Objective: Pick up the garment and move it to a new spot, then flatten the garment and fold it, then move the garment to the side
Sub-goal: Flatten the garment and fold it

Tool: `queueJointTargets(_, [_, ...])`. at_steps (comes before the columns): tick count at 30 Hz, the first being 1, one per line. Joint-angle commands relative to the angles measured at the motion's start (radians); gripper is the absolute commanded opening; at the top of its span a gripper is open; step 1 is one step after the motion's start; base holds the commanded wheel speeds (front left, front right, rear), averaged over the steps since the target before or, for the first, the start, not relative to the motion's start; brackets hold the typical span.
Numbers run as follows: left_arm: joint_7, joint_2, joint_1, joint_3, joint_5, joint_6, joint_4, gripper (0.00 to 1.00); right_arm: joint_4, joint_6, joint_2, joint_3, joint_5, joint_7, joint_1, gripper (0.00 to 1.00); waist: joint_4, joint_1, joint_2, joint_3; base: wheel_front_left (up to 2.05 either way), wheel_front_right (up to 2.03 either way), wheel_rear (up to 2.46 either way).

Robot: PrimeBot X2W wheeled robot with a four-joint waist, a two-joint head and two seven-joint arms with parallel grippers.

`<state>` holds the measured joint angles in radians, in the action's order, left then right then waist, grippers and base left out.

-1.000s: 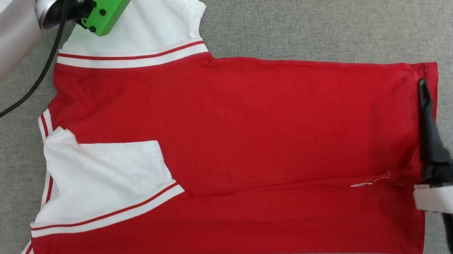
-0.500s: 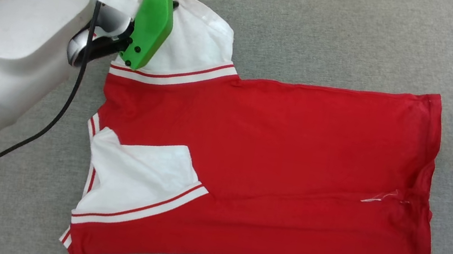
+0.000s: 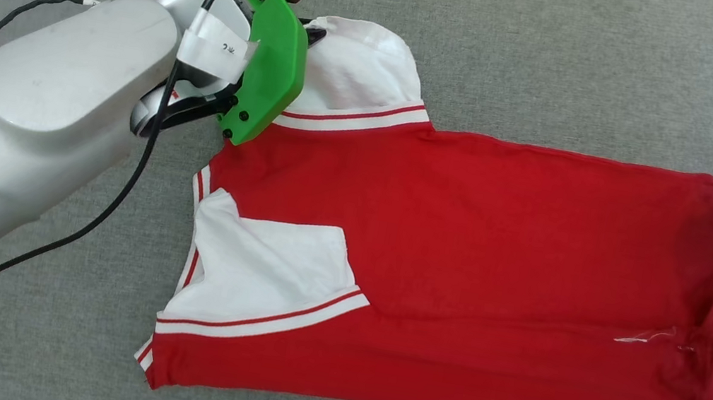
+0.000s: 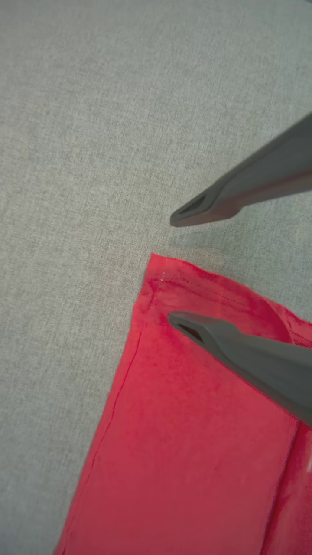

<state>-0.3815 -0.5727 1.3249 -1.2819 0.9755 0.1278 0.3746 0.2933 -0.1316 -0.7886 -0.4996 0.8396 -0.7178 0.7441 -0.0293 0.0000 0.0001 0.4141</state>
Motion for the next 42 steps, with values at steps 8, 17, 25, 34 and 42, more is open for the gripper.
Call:
queueJointTargets(8, [0.033, 0.000, 0.015, 0.002, -0.011, 0.003, -0.003, 0.00, 0.141, 0.001, 0.056, -0.115, -0.012, 0.011, 0.012, 1.00, 0.042, 0.0000, -0.0001, 0.054, 0.00, 0.00, 0.00])
queueJointTargets(17, [0.063, -0.018, -0.017, 0.002, 0.000, 0.003, 0.028, 0.00, 0.193, 0.001, 0.065, -0.183, 0.026, 0.123, 0.009, 0.00, 0.029, 0.0000, -0.0001, 0.026, 0.00, 0.00, 0.00])
queueJointTargets(25, [0.127, -0.046, -0.113, 0.002, 0.011, 0.003, 0.034, 0.00, 0.135, 0.001, 0.018, -0.185, 0.026, 0.342, -0.021, 0.00, 0.022, 0.0000, -0.0001, -0.086, 0.00, 0.00, 0.00])
queueJointTargets(34, [0.217, -0.116, -0.307, 0.002, 0.017, -0.034, -0.038, 0.00, 0.039, 0.001, -0.035, -0.160, 0.019, 0.523, -0.207, 0.00, 0.031, 0.0000, -0.0001, -0.214, 0.00, 0.00, 0.00])
queueJointTargets(42, [0.248, -0.177, -0.515, 0.002, 0.013, -0.123, -0.179, 0.00, -0.045, 0.001, -0.055, -0.071, -0.009, 0.583, -0.405, 0.00, 0.041, 0.0000, -0.0001, -0.267, 0.00, 0.00, 0.00])
